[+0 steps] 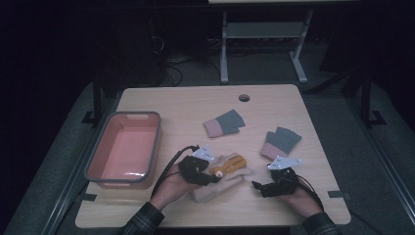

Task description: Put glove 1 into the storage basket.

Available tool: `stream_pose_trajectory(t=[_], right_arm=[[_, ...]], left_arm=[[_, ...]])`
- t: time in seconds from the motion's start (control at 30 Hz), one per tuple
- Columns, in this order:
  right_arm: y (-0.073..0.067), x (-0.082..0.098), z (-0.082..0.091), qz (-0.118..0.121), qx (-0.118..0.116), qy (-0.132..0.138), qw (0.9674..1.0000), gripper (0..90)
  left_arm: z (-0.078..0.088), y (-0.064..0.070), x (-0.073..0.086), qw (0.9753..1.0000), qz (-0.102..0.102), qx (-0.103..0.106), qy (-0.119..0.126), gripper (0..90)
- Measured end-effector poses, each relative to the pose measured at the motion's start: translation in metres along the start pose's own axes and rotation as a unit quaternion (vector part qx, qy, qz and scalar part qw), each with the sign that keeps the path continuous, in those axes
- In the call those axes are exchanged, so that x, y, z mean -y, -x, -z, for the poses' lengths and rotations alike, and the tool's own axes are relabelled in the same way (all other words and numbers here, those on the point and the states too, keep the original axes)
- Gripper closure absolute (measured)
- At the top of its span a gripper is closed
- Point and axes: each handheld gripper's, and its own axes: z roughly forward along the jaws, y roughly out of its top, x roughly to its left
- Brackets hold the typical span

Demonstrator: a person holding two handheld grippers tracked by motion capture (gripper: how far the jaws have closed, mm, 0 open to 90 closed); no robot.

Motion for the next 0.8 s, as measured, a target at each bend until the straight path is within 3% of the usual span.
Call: stream_pose_trajectory(t=[0.3, 0.5, 0.8], right_arm=[[0.000, 0.000, 0.000, 0.000, 0.001, 0.001, 1.0000, 11.7], [0.000, 0.000, -0.001, -0.001, 0.001, 0.001, 1.0000, 11.7], [0.000, -0.001, -0.001, -0.001, 0.001, 0.001, 1.0000, 11.6]], left_arm=[[0.034, -0.016, -0.004, 0.9995, 0.022, -0.016, 0.020, 68.3], [0.059, -0.027, -0.003, 0.9978, 0.042, -0.034, 0.038, 68.3], [0.109, -0.048, 0.009, 0.9914, 0.073, -0.075, 0.079, 68.3]])
